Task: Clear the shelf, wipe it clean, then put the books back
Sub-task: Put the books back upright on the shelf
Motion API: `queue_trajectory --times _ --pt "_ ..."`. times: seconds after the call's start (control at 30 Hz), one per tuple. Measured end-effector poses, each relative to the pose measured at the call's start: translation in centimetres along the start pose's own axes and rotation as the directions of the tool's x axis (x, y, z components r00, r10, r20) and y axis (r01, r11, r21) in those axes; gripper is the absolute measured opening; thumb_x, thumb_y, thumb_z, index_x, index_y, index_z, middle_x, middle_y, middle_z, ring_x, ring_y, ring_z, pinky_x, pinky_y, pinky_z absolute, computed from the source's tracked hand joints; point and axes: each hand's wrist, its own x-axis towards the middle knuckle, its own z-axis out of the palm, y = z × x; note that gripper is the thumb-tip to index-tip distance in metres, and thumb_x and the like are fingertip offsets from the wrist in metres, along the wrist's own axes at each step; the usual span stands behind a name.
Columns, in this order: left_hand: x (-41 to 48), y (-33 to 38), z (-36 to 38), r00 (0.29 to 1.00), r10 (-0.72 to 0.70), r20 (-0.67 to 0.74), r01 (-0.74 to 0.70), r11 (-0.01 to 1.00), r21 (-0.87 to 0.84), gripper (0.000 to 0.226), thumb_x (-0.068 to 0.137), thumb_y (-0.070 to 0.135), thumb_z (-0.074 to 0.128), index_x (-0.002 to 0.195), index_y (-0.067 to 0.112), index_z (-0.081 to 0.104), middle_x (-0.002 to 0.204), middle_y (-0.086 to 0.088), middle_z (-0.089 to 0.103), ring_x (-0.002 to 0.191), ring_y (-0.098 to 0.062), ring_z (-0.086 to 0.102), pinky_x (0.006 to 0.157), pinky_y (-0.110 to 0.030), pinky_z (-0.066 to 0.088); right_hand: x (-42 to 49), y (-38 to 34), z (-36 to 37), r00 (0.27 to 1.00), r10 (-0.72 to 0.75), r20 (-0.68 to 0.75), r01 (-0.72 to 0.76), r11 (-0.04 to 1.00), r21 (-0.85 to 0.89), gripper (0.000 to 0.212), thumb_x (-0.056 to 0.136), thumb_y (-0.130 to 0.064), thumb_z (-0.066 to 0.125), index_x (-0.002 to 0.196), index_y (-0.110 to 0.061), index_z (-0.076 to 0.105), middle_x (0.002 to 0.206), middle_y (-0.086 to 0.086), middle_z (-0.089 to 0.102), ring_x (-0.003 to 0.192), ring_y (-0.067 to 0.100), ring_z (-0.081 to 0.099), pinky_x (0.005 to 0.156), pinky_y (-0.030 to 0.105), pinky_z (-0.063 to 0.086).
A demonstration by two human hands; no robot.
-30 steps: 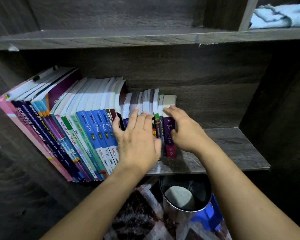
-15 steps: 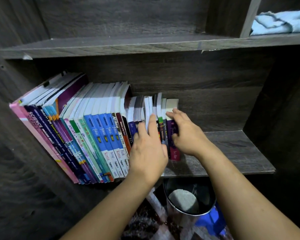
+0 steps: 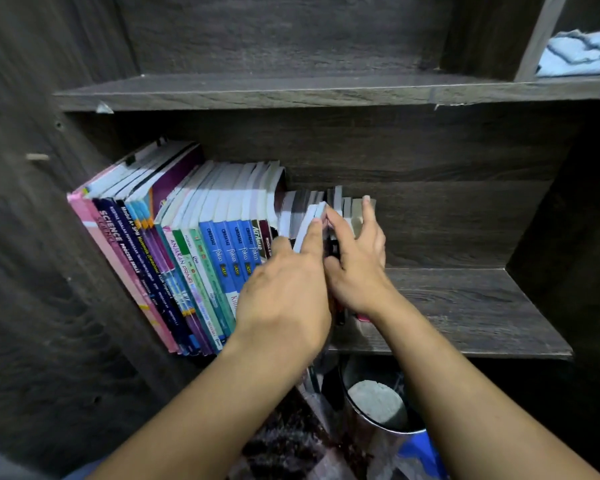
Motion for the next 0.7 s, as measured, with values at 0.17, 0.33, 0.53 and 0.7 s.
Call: queue_trajectory --times 0.17,0.33,0.53,0.7 --pt "-2.0 -1.9 0.2 0.99 -0.101 0.101 0.099 0.995 0.027 0.088 0.094 0.019 0.056 0.15 0.04 -0.009 0.136 -0.007 0.028 0.111 -0.031 0.053 0.083 -0.04 0.043 0.7 -0.4 2.0 0.995 -0.065 0.074 0.069 0.996 -0.051 0.051 0.091 -0.021 0.052 0.135 -0.046 0.047 0.16 -0.004 -0.02 0.145 0.023 -0.013 0.113 0.064 -0.007" --pt "-3.8 -3.3 0.8 0.994 -0.045 0.102 0.045 0.999 0.01 0.078 0.098 0.02 0.044 0.15 0.039 -0.01 0.123 -0.004 0.031 0.087 -0.023 0.046 0.079 -0.037 0.041 0.6 -0.4 2.7 0.989 -0.098 0.108 0.113 0.984 -0.136 0.071 0.084 -0.019 0.052 0.136 -0.062 0.03 0.157 -0.007 -0.026 0.143 0.025 -0.019 0.107 0.066 -0.015" --pt "-5.3 -4.1 0.7 0.994 -0.075 0.079 0.074 0.997 0.019 0.079 0.098 0.024 0.046 0.149 0.04 -0.012 0.115 0.001 0.028 0.08 -0.017 0.037 0.073 -0.031 0.037 0.6 -0.8 2.5 0.988 -0.128 0.081 0.14 0.978 -0.152 0.064 0.083 -0.025 0.052 0.133 -0.059 0.03 0.157 -0.003 -0.002 0.143 0.029 -0.008 0.107 0.071 -0.012" --pt "-6.4 -3.9 0.3 0.997 -0.06 0.042 0.059 0.998 0.028 0.076 0.099 0.026 0.042 0.148 0.041 -0.015 0.118 0.003 0.029 0.082 -0.015 0.041 0.078 -0.03 0.045 0.8 0.0 2.4 0.992 -0.12 -0.043 0.114 0.986 -0.122 0.043 0.084 -0.043 0.048 0.124 -0.053 0.04 0.149 -0.003 0.015 0.142 0.027 0.003 0.107 0.071 -0.009"
